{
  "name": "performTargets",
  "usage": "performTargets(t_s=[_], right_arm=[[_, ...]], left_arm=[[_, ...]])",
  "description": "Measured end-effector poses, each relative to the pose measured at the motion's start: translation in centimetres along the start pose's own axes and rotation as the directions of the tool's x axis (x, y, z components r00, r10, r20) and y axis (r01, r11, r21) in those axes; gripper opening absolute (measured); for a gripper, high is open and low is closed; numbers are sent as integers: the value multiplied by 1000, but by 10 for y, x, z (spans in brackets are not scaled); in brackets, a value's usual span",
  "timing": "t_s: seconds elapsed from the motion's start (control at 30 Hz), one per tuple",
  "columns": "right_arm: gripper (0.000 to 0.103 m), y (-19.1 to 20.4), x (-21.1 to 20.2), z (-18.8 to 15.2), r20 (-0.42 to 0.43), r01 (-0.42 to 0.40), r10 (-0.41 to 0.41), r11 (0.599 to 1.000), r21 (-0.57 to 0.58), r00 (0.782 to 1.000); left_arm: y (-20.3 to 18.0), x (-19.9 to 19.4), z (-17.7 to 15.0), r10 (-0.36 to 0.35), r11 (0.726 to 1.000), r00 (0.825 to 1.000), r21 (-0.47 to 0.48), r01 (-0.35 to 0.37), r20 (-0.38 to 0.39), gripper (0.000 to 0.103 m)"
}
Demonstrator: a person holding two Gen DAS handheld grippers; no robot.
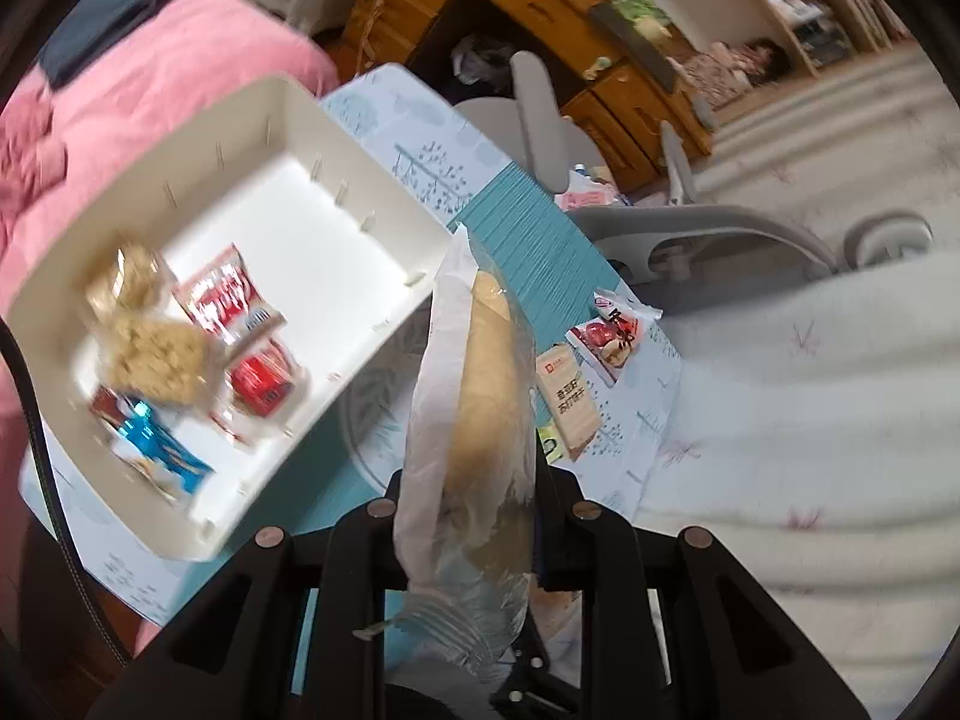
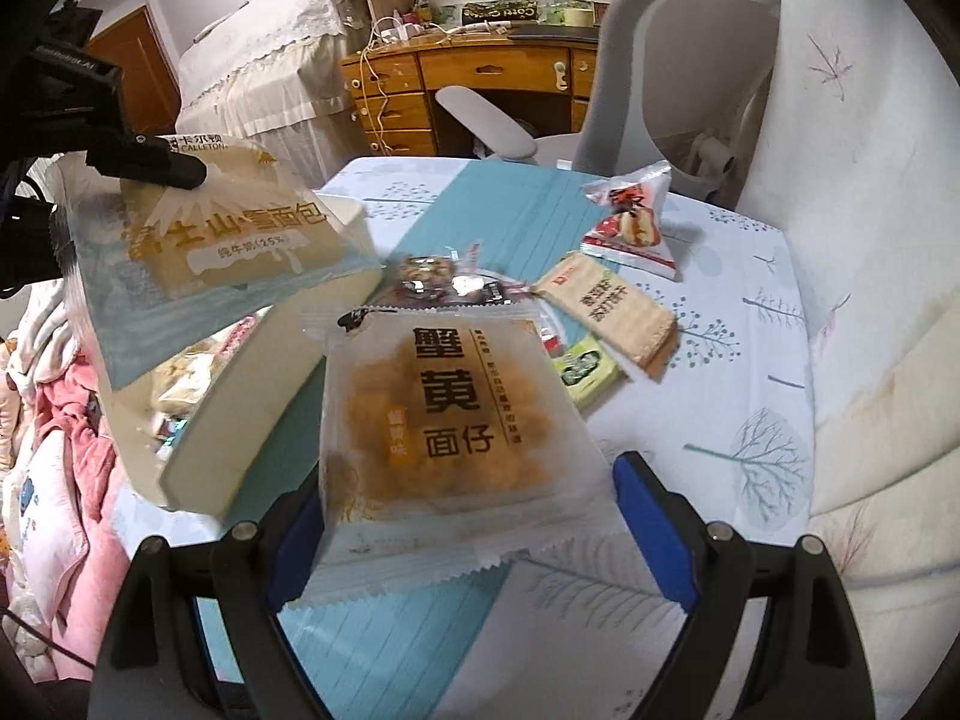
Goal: Organize snacks
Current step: 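Carry both bags into the white tray and open both grippers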
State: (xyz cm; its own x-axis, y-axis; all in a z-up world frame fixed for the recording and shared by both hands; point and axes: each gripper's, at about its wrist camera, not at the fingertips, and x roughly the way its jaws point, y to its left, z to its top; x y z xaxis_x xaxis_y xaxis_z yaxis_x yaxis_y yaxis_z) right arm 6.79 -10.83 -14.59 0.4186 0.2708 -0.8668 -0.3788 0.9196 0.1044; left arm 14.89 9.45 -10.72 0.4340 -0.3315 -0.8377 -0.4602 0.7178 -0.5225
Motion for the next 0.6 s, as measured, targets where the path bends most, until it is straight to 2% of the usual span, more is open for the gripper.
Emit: performTargets(t_s=[0.13,0.4,0.6], right_arm=[[89,18,-7,-3,8,-15,15,1000,20,1000],[90,65,-12,-9,9,-30,30,998,49,1000],[90,99,-13,-9,21,-39,38,997,69,999]], left_arm=[[5,-24,-5,6,995,1000,95,-8,28,20],[31,-62,3,-42,985,998,167,34,43,20],[56,-89,13,-53,971,996,236,33,77,20]])
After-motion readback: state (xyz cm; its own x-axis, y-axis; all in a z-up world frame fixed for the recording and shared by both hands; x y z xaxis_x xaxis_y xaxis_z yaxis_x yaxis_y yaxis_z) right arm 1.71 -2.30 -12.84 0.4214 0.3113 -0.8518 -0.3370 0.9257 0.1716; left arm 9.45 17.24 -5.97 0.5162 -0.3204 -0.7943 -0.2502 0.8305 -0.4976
